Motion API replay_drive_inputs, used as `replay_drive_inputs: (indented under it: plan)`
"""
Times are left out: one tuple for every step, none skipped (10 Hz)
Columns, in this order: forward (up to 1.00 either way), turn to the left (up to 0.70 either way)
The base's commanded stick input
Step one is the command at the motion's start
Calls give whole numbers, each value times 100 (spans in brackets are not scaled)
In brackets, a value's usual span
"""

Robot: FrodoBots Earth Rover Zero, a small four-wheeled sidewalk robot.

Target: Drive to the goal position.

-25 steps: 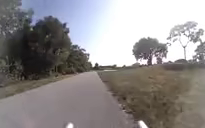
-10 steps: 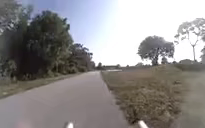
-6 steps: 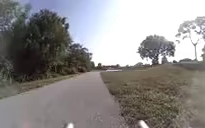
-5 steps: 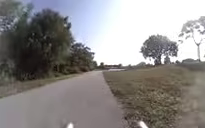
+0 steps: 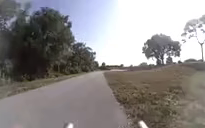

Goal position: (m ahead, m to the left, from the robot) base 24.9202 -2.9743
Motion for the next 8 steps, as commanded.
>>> replay_drive_inputs:
  plan:
    - [100, 0]
    - [100, 0]
    - [100, 0]
    - [100, 0]
    - [100, 0]
    - [100, 0]
    - [100, 0]
    - [100, 0]
